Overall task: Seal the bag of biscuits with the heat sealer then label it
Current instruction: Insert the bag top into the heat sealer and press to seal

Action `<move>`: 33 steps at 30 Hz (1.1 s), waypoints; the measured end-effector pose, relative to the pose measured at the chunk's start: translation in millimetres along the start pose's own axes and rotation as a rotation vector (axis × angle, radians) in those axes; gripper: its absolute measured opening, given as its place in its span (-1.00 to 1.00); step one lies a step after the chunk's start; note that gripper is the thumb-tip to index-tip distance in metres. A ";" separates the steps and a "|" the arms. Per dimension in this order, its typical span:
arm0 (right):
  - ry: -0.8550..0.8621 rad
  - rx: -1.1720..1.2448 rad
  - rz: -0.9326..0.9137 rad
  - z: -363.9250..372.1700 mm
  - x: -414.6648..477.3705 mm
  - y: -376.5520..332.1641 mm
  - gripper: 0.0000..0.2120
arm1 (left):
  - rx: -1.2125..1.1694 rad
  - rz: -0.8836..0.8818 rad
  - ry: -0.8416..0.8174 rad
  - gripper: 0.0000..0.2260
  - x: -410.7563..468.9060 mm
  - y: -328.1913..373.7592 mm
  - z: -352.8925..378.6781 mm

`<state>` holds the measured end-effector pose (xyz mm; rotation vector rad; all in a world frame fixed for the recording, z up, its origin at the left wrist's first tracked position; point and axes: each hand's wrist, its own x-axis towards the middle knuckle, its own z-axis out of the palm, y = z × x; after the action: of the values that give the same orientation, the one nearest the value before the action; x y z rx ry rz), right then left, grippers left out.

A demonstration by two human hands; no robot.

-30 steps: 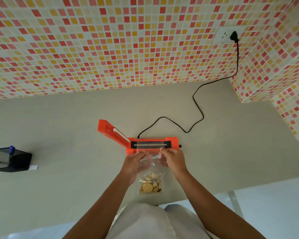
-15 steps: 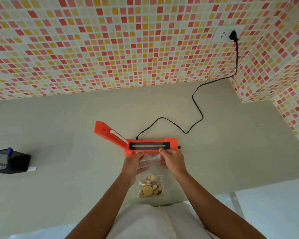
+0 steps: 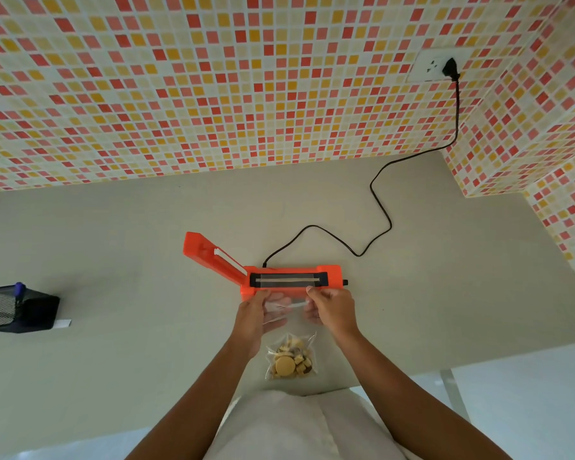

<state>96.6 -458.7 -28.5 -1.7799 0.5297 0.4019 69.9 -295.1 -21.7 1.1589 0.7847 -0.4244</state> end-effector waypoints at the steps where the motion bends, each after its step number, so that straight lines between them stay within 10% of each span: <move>1: 0.000 -0.001 0.000 0.3 0.1 0.2 -0.72 | -0.001 0.003 -0.002 -0.68 -0.3 0.2 -0.4; 33: 0.037 -0.012 0.015 2.1 -8.1 3.9 -0.70 | 0.057 0.040 -0.002 -0.74 -3.8 0.0 -5.4</move>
<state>87.7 -456.4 -28.0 -1.7985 0.5676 0.3837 65.6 -290.5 -20.0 1.2248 0.7508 -0.4169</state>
